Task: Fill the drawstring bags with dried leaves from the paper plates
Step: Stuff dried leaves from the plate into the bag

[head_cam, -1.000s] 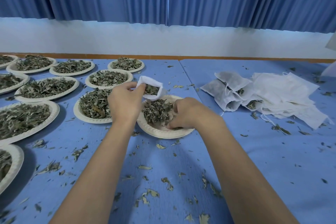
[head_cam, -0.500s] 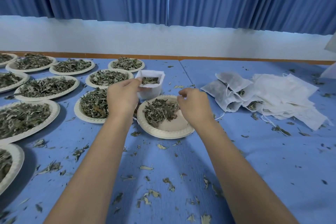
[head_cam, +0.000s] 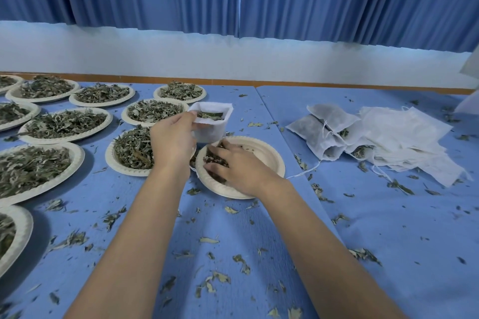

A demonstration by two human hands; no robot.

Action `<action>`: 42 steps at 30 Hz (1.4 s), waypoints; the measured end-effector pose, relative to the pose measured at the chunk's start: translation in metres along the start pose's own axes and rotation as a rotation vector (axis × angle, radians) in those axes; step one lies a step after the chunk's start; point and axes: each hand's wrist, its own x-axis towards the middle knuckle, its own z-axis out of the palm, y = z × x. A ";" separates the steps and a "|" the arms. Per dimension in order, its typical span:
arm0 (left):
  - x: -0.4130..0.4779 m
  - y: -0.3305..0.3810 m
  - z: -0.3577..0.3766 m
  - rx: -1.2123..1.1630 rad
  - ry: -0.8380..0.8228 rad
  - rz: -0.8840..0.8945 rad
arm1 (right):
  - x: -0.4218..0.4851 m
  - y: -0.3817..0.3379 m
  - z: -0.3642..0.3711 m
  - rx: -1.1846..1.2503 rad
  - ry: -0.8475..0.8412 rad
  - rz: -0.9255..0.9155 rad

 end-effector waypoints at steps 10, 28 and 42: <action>-0.003 0.000 0.000 -0.040 0.005 -0.038 | -0.016 0.009 -0.020 -0.064 0.136 0.013; -0.007 -0.002 0.007 -0.085 -0.064 -0.048 | -0.021 0.017 -0.022 -0.011 0.072 0.038; -0.001 -0.033 0.015 0.133 -0.154 0.094 | -0.032 0.020 -0.049 0.598 0.219 0.060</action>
